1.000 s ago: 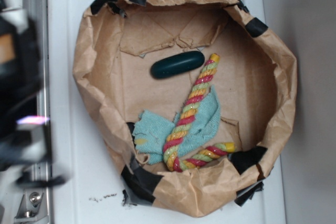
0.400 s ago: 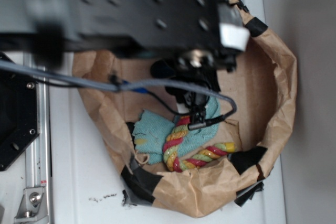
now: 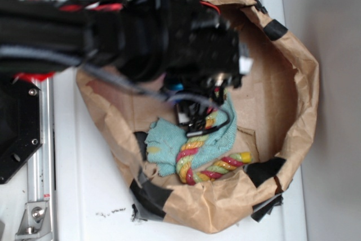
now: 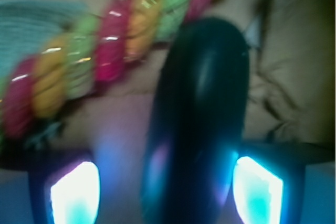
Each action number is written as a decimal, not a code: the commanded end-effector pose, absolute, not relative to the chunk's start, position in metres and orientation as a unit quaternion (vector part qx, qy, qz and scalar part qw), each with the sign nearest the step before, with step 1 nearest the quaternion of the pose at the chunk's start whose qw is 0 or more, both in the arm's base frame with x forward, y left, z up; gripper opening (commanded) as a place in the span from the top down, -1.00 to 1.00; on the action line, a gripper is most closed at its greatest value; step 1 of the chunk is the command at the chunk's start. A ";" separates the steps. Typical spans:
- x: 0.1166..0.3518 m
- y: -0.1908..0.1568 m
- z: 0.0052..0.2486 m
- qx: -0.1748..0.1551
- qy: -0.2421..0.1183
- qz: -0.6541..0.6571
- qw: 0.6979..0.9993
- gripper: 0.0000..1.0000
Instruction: Grab the plastic pickle.
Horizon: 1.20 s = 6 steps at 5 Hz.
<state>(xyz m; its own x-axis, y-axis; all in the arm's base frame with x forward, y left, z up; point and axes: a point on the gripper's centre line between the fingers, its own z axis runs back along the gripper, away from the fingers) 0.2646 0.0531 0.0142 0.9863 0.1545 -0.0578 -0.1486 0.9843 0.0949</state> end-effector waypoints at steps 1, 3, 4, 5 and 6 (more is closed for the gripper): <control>0.251 0.077 0.027 0.054 -0.003 0.067 0.996 1.00; 0.239 0.086 0.061 0.026 -0.040 0.065 0.997 1.00; 0.238 0.087 0.076 0.013 -0.054 0.061 0.997 1.00; 0.233 0.086 0.093 0.021 -0.066 0.062 0.996 1.00; 0.234 0.068 0.124 -0.045 -0.098 -0.014 0.994 1.00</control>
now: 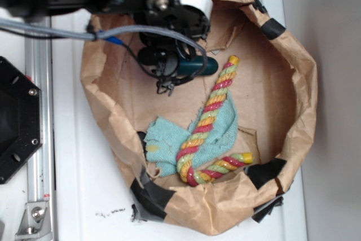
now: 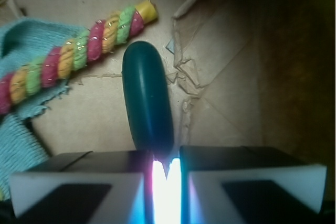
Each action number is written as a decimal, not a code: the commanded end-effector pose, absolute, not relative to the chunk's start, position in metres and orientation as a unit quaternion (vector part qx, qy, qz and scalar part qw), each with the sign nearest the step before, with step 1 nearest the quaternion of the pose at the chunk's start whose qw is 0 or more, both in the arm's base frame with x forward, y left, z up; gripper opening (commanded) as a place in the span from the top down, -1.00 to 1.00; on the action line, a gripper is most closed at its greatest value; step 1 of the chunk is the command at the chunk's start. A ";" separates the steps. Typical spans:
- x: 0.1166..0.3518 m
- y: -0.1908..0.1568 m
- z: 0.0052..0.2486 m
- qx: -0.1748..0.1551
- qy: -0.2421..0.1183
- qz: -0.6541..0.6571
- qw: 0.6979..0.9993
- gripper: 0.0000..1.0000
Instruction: Grab the plastic pickle.
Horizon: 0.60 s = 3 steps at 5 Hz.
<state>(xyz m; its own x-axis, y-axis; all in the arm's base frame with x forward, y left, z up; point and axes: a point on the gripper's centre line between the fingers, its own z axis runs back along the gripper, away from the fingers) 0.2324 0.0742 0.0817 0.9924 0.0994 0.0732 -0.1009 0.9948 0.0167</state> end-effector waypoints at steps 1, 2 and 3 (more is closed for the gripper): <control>0.242 0.068 0.139 -0.017 -0.088 -0.017 0.996 -0.41; 0.250 0.067 0.108 -0.023 -0.083 -0.023 0.996 -1.00; 0.258 0.055 0.068 0.010 -0.048 -0.057 0.997 -1.00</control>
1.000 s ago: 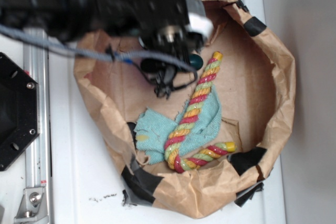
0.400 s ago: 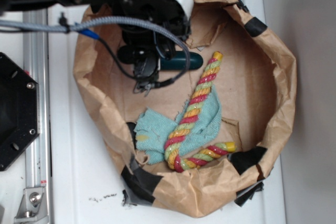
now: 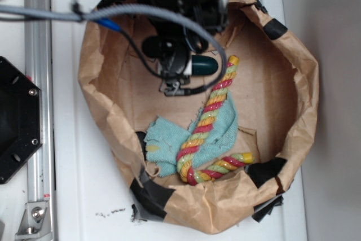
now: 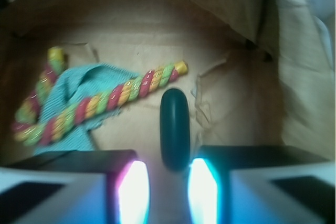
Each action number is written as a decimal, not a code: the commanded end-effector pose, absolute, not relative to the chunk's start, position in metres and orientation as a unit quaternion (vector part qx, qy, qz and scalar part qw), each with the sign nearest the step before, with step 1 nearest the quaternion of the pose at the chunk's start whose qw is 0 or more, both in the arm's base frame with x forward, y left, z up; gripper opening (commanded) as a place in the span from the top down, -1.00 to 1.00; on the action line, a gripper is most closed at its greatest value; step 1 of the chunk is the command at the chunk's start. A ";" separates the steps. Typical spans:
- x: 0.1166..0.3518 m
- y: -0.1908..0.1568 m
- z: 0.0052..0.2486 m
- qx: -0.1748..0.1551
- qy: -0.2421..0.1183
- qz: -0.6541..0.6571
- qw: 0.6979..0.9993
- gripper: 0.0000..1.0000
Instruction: Grab the plastic pickle.
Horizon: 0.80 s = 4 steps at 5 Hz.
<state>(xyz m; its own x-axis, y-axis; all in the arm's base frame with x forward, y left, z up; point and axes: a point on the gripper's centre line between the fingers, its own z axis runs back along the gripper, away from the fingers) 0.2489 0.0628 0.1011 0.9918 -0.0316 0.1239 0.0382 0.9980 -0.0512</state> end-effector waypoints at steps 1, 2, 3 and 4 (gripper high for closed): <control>0.263 0.045 0.042 0.038 -0.009 -0.070 0.997 -1.00; 0.259 0.037 0.013 0.036 0.018 -0.084 0.996 -1.00; 0.253 0.034 0.009 0.036 0.021 -0.109 0.993 1.00; 0.249 0.037 0.021 0.027 0.009 -0.110 0.994 1.00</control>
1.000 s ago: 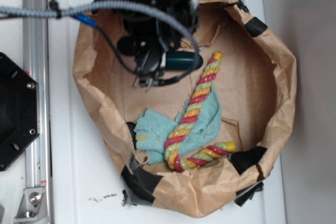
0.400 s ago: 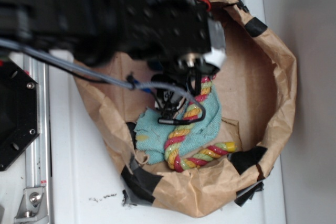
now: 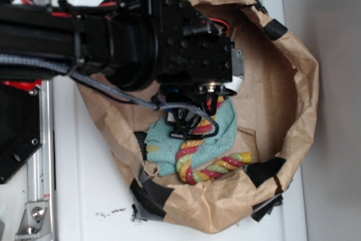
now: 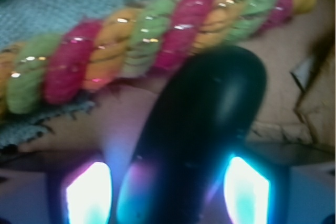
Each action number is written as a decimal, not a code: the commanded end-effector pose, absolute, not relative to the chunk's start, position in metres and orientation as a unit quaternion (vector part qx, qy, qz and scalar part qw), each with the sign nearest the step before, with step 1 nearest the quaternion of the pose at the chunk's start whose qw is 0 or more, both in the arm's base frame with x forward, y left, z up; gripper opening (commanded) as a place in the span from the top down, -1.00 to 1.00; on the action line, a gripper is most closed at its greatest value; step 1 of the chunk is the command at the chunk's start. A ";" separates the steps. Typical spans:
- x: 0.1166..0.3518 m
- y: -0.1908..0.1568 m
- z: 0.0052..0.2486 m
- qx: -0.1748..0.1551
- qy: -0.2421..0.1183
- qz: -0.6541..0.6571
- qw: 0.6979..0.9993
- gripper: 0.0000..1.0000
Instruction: Grab the plastic pickle.
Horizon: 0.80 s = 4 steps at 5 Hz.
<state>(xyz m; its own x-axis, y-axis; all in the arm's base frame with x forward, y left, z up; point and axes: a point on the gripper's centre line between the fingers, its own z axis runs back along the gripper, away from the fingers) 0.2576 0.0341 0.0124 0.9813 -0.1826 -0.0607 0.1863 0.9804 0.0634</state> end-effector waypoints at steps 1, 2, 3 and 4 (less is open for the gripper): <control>0.236 0.047 0.031 0.031 0.010 -0.107 0.994 1.00; 0.234 0.045 0.030 0.032 0.012 -0.100 0.994 1.00; 0.224 0.047 0.054 0.055 0.032 -0.059 0.996 1.00; 0.214 0.044 0.103 0.060 0.019 -0.017 0.998 1.00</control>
